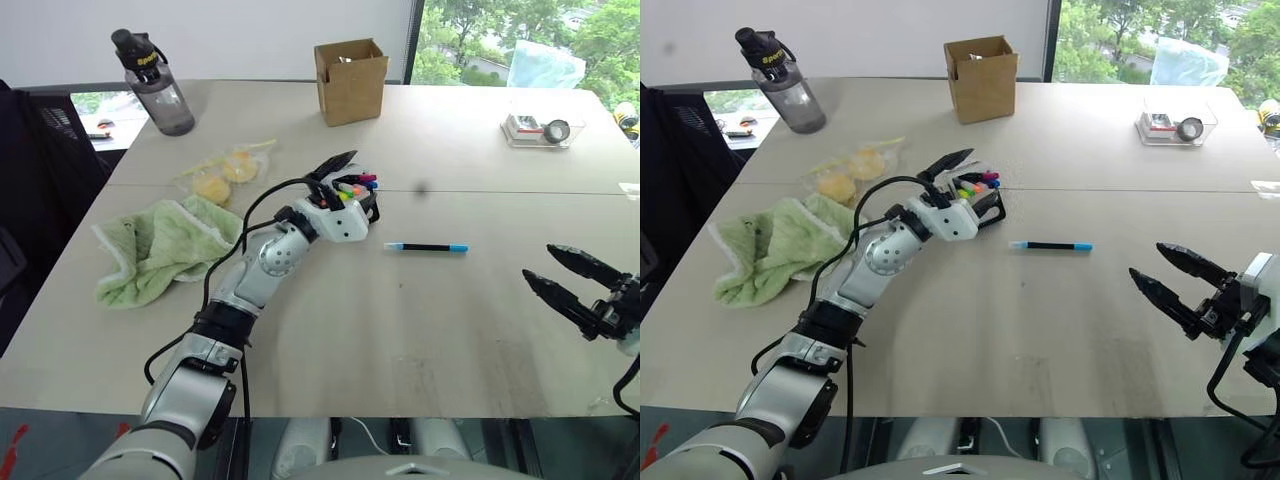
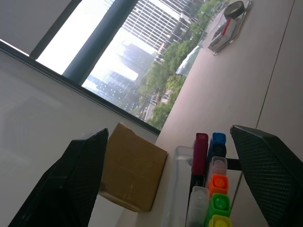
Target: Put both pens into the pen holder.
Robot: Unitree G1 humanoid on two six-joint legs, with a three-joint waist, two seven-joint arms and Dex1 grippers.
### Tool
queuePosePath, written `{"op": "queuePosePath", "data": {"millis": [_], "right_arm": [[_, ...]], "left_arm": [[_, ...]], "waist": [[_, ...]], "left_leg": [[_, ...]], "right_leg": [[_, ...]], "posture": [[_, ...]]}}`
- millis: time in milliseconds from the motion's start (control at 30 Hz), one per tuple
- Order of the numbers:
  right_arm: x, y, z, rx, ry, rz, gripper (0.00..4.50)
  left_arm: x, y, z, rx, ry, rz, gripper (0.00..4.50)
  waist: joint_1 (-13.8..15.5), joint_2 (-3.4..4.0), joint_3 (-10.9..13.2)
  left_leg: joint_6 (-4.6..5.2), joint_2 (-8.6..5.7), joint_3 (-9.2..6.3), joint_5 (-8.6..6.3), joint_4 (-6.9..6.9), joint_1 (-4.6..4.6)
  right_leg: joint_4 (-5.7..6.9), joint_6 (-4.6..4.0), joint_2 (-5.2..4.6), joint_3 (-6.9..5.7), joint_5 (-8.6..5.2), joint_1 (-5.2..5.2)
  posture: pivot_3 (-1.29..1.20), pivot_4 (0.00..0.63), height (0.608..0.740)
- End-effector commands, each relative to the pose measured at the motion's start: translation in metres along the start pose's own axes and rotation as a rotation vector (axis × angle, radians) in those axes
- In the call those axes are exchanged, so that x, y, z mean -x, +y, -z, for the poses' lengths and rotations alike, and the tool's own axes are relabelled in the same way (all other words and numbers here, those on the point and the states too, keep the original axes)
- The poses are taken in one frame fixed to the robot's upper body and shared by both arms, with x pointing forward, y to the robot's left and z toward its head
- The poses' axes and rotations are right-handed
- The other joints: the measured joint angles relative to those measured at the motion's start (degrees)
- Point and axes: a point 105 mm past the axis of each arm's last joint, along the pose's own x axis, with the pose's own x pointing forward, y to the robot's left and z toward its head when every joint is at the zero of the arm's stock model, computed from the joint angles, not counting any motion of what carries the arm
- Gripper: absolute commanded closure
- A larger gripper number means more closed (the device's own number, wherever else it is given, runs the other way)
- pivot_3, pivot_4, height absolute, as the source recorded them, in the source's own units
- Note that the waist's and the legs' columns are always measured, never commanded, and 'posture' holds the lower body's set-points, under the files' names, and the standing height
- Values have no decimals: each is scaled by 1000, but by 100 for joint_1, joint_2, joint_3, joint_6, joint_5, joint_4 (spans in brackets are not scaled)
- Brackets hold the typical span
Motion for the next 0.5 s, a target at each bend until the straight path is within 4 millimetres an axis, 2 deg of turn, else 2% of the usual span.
{"op": "queuePosePath", "data": {"millis": [33,67,133,200,267,333,433,500], "right_arm": [[-8,1,2,48,20,-21,1498],[-12,1,6,58,37,-33,1498],[-23,3,16,80,71,-82,1498],[-36,-1,26,101,110,-99,1498],[-50,-10,33,90,127,-82,1498],[-63,-19,39,70,152,-79,1498],[-79,-30,48,97,183,-134,1498],[-92,-37,57,73,195,-151,1498]], "left_arm": [[0,13,-13,77,-80,-28,31],[1,13,-14,162,-90,-30,31],[4,18,-16,437,-109,-72,31],[11,9,-17,615,-121,31,31],[32,-13,-30,724,-162,293,31],[60,-23,-33,811,-140,497,31],[91,-16,-34,913,-74,641,31],[110,-7,-47,1024,-87,728,31]], "waist": [[-6,0,0],[-6,0,0],[-17,1,-1],[-30,0,-1],[-76,4,-2],[-150,8,-1],[-148,9,1],[-148,7,1]], "left_leg": [[0,0,0,0,0,1],[0,0,0,0,0,0],[-1,0,1,1,1,2],[-2,0,5,2,4,3],[-23,1,8,14,4,8],[-29,9,12,17,2,14],[-30,18,9,17,0,14],[-27,18,12,16,1,14]], "right_leg": [[0,0,-3,0,0,0],[1,0,-4,0,0,0],[2,0,-6,0,0,0],[3,0,-12,-2,0,0],[7,0,-8,0,0,0],[12,-1,4,4,0,-1],[11,-2,37,8,-1,-1],[8,-3,38,14,-1,-1]], "posture": [[0,150,736],[0,150,736],[0,150,736],[0,150,736],[0,150,736],[0,150,736],[0,150,736],[0,150,736]]}}
